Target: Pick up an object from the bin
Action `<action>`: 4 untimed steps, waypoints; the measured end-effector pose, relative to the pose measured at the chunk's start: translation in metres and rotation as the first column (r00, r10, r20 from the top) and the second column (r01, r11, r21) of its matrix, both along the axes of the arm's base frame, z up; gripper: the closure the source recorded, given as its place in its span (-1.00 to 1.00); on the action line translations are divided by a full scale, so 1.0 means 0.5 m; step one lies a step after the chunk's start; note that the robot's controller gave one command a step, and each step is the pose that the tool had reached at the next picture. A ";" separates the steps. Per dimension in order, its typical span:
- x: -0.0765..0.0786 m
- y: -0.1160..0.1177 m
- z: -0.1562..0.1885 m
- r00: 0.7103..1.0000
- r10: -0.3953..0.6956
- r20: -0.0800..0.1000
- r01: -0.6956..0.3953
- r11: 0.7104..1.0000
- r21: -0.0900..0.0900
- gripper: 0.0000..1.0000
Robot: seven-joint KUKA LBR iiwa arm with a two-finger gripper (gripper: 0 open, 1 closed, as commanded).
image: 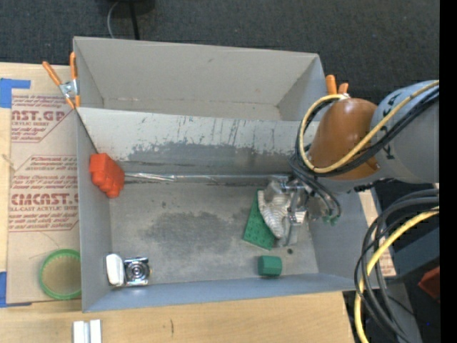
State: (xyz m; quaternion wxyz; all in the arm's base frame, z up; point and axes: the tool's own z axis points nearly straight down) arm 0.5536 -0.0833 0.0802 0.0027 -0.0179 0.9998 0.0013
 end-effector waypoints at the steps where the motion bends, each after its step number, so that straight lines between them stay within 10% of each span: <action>1: 0.023 -0.031 0.000 0.980 -0.199 -0.003 0.199 0.980 0.002 -1.00; 3: 0.010 -0.095 -0.009 0.951 -0.310 -0.002 0.310 0.951 0.004 -1.00; 4: 0.011 -0.042 0.015 0.821 -0.570 -0.001 0.570 0.821 0.005 -1.00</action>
Offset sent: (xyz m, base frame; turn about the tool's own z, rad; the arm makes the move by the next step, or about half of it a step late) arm -0.0050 -0.0511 -0.0083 0.2519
